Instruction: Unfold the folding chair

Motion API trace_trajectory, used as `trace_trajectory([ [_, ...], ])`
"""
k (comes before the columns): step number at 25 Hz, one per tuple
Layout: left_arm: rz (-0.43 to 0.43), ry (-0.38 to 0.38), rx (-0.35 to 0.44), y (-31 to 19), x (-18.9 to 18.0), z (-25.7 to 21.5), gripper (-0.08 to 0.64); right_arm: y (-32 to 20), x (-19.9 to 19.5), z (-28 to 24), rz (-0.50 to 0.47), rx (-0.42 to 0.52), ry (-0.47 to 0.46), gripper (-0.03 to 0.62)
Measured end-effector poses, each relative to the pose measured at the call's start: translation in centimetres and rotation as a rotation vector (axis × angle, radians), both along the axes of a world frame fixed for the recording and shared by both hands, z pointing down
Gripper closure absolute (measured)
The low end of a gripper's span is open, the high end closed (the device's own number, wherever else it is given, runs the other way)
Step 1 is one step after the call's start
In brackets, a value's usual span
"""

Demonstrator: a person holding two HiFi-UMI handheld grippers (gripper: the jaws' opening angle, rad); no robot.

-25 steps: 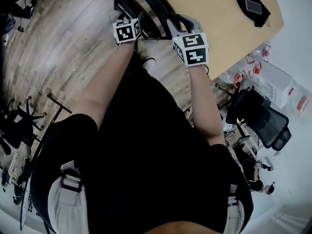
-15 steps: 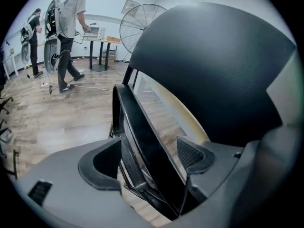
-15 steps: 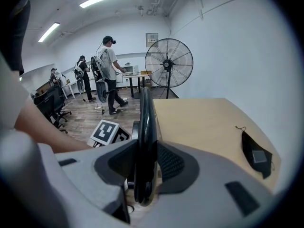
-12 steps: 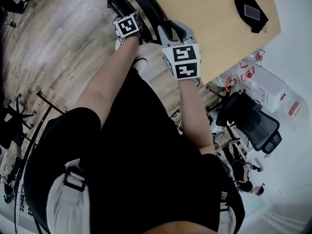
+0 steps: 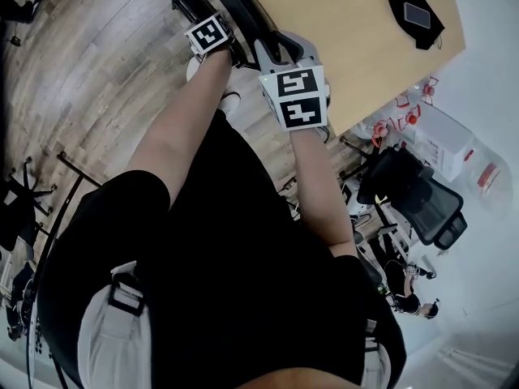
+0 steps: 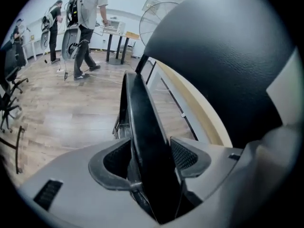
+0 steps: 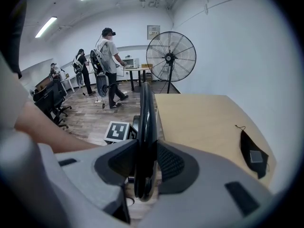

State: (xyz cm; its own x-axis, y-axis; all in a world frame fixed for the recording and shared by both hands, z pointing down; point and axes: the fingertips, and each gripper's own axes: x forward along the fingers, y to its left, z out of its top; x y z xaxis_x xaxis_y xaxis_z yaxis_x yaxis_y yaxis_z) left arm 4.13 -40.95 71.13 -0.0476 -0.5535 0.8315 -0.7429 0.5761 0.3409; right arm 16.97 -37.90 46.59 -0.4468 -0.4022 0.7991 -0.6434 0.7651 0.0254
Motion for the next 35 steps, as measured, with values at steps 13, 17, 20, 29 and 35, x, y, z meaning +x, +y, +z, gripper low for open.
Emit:
trace_trajectory([
  [13,0.033,-0.014,0.087,0.5,-0.3,0.0,0.36,0.8,-0.1,-0.1,-0.034,0.016,0.083,0.463],
  [17,0.021,-0.001,0.084,2.4,-1.0,-0.1,0.36,1.1,-0.1,-0.1,-0.05,0.033,0.091,0.462],
  [20,0.014,0.029,0.094,3.4,-1.3,0.2,0.36,1.5,-0.2,0.0,-0.062,0.043,0.087,0.46],
  [29,0.023,0.065,0.141,5.3,-2.6,0.4,0.362,2.2,-0.5,0.1,-0.093,0.086,0.062,0.46],
  [35,-0.02,0.145,0.177,9.4,-5.4,1.2,0.368,3.2,-1.2,0.7,-0.091,0.096,0.065,0.46],
])
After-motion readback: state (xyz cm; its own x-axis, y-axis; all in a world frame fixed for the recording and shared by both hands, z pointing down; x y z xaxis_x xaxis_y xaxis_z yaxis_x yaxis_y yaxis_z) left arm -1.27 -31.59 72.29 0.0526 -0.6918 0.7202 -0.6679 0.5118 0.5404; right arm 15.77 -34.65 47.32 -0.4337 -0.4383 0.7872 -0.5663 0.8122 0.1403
